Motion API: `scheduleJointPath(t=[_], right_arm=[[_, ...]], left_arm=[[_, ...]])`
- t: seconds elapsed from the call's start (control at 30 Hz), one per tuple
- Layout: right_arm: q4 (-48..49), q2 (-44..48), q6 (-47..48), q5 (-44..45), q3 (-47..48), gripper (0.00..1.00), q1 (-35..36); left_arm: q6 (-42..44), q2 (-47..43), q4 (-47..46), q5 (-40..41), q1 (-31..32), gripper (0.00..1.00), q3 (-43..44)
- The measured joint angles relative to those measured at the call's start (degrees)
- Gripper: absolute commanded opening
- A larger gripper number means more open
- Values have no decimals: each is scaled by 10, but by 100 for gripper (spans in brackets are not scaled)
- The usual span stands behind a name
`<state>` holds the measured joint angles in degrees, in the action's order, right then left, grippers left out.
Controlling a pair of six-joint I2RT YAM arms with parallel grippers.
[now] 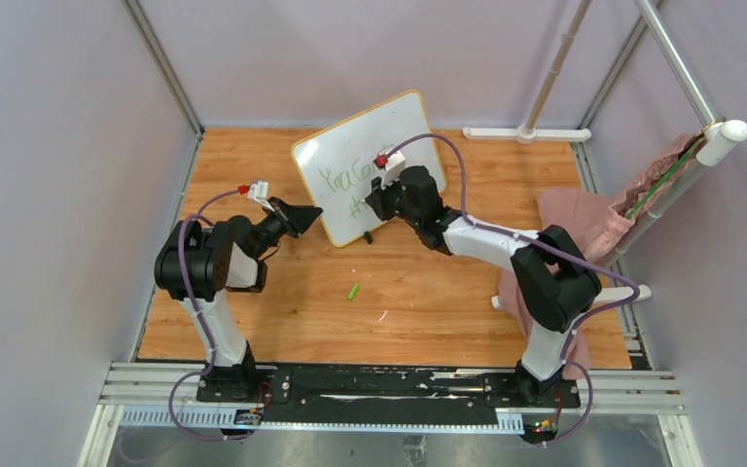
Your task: Write a sentence on the whiteboard
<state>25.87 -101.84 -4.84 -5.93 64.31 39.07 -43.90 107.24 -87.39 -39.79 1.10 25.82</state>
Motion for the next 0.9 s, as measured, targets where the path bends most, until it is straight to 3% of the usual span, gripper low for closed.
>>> scheduleJointPath(t=[0.5, 0.9], right_arm=[[46, 36, -7, 4, -70, 0, -9], [56, 37, -8, 4, -74, 0, -15]], left_arm=[[0, 0, 0, -1, 0, 0, 0], [0, 0, 0, -1, 0, 0, 0]])
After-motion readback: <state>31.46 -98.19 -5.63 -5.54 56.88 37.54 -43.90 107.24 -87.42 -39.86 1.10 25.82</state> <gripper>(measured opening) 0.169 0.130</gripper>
